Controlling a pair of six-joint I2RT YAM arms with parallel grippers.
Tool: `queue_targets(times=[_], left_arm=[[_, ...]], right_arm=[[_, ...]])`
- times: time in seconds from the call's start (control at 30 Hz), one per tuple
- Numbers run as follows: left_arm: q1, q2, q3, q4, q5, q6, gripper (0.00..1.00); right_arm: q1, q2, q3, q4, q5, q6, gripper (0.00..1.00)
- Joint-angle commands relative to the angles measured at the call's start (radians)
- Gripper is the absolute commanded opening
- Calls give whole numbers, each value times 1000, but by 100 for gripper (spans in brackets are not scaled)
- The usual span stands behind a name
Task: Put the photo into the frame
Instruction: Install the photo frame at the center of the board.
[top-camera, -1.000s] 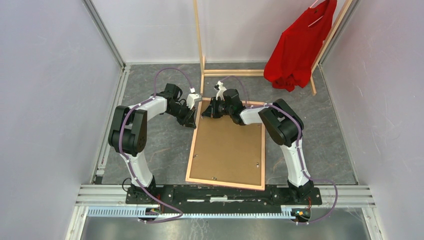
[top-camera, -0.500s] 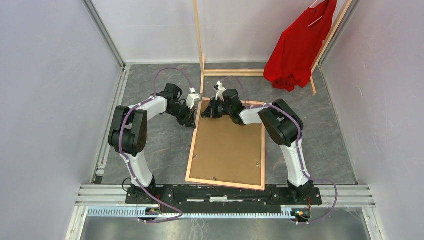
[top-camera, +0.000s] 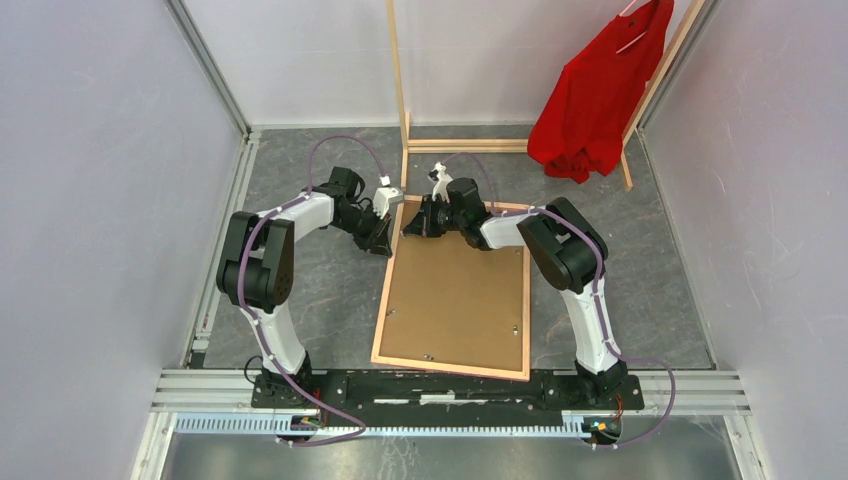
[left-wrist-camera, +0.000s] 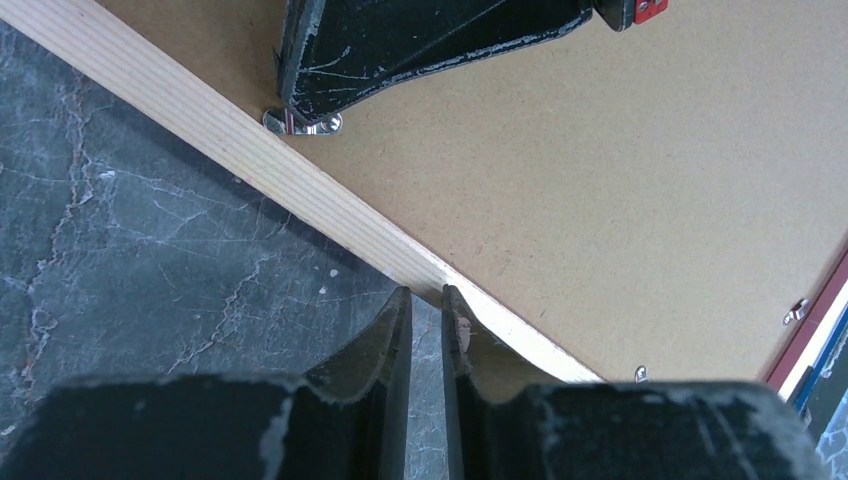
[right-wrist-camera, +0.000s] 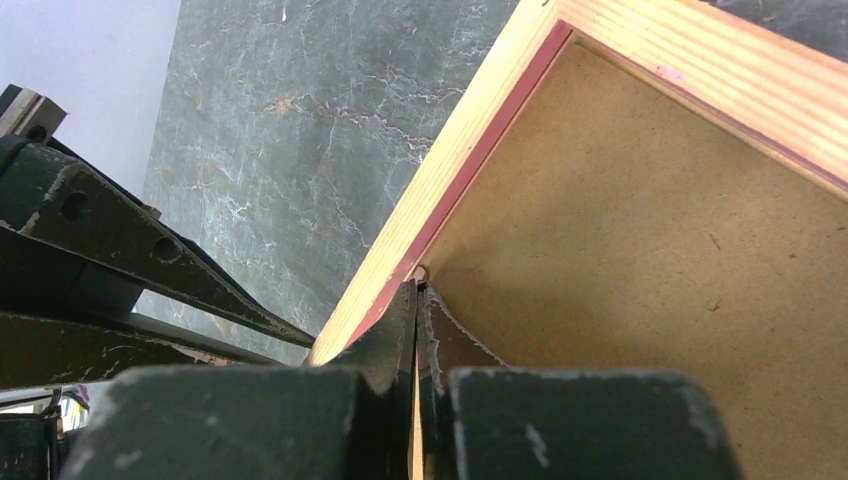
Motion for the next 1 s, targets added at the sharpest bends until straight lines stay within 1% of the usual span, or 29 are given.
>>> queue_targets(times=[0.0, 0.13, 0.4, 0.7, 0.97], left_arm=[[-16, -7, -15, 8, -35, 21, 22], [-16, -8, -17, 8, -35, 23, 22], [-16, -7, -18, 8, -33, 24, 22], [-16, -13, -21, 8, -32, 27, 22], [-16, -10, -23, 8, -32, 27, 21]], right_arm=[[16, -3, 23, -38, -21, -27, 0], [28, 19, 53, -55, -37, -34, 0], [27, 27, 59, -54, -74, -45, 0], [27, 87, 168, -143, -166, -102, 0], [27, 76, 171, -146, -195, -108, 0]])
